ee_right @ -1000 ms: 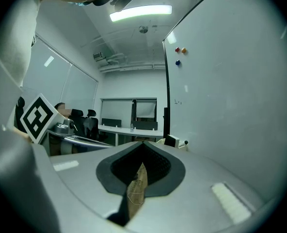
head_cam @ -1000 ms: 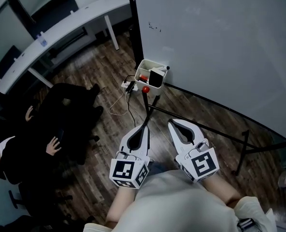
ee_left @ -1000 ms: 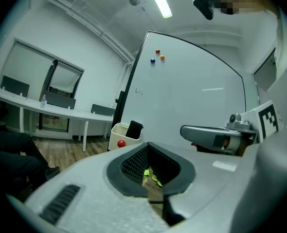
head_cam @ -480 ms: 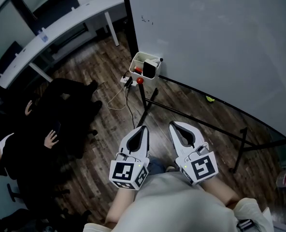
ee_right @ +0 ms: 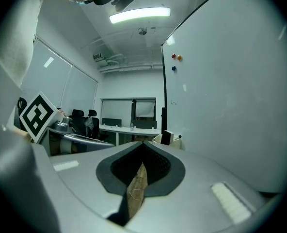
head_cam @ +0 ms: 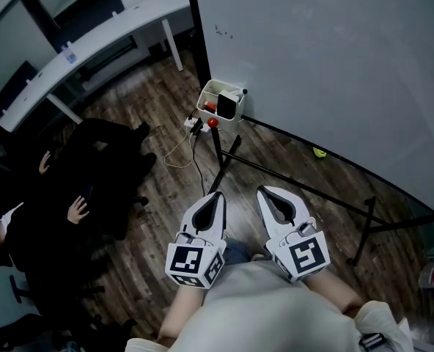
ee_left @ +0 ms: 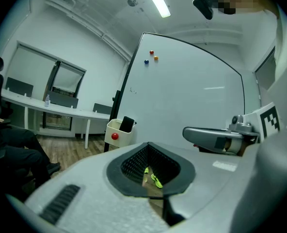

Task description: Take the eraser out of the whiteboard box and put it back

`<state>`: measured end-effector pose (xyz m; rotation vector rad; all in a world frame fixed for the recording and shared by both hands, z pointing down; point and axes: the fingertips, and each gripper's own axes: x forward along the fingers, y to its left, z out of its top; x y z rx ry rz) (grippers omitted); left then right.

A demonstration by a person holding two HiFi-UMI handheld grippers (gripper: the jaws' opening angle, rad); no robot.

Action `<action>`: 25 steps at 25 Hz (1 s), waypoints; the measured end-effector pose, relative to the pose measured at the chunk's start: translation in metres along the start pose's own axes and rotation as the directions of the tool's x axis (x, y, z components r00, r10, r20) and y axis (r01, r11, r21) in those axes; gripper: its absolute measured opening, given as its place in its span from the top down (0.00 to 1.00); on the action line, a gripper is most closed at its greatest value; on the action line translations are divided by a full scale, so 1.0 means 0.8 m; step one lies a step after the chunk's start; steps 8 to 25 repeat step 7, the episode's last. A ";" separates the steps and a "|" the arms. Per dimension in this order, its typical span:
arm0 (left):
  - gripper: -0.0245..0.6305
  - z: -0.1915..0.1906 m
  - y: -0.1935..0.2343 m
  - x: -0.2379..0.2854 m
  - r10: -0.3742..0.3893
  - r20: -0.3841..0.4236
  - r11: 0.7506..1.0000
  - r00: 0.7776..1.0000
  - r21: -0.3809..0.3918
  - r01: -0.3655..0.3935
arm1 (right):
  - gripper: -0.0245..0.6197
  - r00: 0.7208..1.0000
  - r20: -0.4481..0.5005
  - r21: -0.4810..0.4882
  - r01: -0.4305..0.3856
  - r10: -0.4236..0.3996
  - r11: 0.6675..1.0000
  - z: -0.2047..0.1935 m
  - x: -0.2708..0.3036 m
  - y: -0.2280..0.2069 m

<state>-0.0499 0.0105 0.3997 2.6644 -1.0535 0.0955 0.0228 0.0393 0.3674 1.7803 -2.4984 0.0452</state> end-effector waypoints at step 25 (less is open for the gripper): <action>0.96 0.002 0.000 0.002 0.004 -0.005 1.000 1.000 0.000 -0.004 | 0.96 1.000 0.001 0.004 0.001 -0.001 1.000 0.000 0.001 -0.005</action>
